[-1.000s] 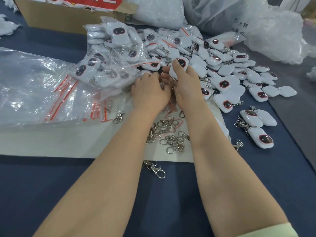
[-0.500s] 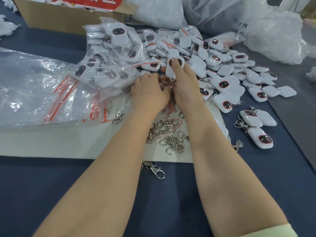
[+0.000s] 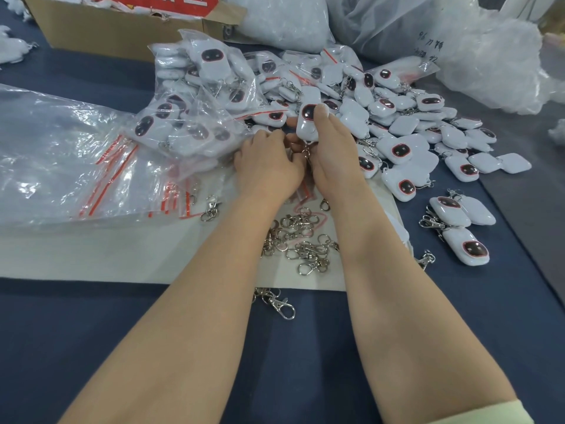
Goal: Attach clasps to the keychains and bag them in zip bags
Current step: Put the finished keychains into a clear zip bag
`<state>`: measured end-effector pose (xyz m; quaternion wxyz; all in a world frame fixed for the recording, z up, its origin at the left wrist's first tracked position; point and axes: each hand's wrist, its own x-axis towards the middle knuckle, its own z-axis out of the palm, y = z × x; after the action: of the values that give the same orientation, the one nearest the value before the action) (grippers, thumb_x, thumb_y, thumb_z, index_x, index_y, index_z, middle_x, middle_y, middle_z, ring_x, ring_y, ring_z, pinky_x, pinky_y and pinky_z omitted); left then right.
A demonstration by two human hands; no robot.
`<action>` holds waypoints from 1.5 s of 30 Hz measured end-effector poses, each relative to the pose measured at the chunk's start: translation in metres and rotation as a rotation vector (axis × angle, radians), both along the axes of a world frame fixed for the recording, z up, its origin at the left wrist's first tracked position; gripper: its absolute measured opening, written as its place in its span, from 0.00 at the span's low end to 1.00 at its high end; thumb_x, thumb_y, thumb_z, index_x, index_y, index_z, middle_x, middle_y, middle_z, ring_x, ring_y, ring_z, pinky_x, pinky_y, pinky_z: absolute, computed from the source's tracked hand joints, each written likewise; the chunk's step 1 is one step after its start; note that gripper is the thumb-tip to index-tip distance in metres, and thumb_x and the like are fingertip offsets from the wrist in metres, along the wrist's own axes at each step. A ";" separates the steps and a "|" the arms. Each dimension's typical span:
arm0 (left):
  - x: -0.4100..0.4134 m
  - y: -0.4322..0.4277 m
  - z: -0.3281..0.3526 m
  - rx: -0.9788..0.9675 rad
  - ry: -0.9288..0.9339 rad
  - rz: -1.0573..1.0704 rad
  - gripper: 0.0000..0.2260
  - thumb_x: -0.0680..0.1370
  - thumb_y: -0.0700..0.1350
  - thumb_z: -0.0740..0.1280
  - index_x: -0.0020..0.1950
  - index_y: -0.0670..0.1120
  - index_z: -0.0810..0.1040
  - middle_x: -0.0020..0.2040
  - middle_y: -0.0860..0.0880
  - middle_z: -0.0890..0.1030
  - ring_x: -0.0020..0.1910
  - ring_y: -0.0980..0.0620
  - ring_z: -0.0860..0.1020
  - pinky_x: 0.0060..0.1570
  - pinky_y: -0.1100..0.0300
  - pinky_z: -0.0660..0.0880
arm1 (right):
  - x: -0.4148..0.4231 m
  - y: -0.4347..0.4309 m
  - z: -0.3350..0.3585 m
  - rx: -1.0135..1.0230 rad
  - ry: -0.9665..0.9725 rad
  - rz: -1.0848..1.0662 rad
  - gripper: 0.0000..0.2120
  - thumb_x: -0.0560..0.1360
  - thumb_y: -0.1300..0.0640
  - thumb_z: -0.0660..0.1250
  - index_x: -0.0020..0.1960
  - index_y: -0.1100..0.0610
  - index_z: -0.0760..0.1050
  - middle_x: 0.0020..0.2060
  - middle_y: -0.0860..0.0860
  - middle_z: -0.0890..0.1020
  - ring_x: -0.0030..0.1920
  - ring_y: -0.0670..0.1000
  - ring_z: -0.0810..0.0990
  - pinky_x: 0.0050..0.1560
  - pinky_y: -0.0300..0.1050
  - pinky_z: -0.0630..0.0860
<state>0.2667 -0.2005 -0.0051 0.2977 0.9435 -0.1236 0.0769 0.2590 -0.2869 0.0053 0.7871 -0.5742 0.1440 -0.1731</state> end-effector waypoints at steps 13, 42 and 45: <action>0.001 0.001 -0.001 0.021 0.005 0.000 0.15 0.76 0.50 0.62 0.60 0.46 0.75 0.61 0.44 0.74 0.62 0.40 0.70 0.58 0.48 0.67 | -0.004 0.003 0.001 -0.105 -0.052 0.018 0.08 0.80 0.58 0.64 0.42 0.57 0.74 0.35 0.53 0.82 0.35 0.51 0.77 0.35 0.41 0.74; 0.000 0.001 0.002 0.025 0.018 0.002 0.12 0.75 0.49 0.62 0.54 0.45 0.77 0.58 0.43 0.75 0.60 0.40 0.72 0.56 0.49 0.69 | -0.011 0.007 0.005 -0.176 -0.060 0.064 0.08 0.80 0.62 0.61 0.43 0.57 0.71 0.32 0.51 0.80 0.34 0.49 0.77 0.34 0.41 0.76; 0.000 0.000 0.002 0.006 0.021 0.000 0.12 0.74 0.49 0.63 0.54 0.45 0.77 0.57 0.44 0.77 0.59 0.40 0.73 0.56 0.49 0.70 | -0.011 0.006 0.005 -0.168 -0.066 0.079 0.07 0.80 0.62 0.61 0.43 0.57 0.72 0.33 0.52 0.80 0.35 0.49 0.77 0.36 0.41 0.76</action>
<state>0.2664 -0.2001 -0.0030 0.2961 0.9451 -0.1209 0.0667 0.2477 -0.2807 0.0104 0.7468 -0.6373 0.0805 -0.1722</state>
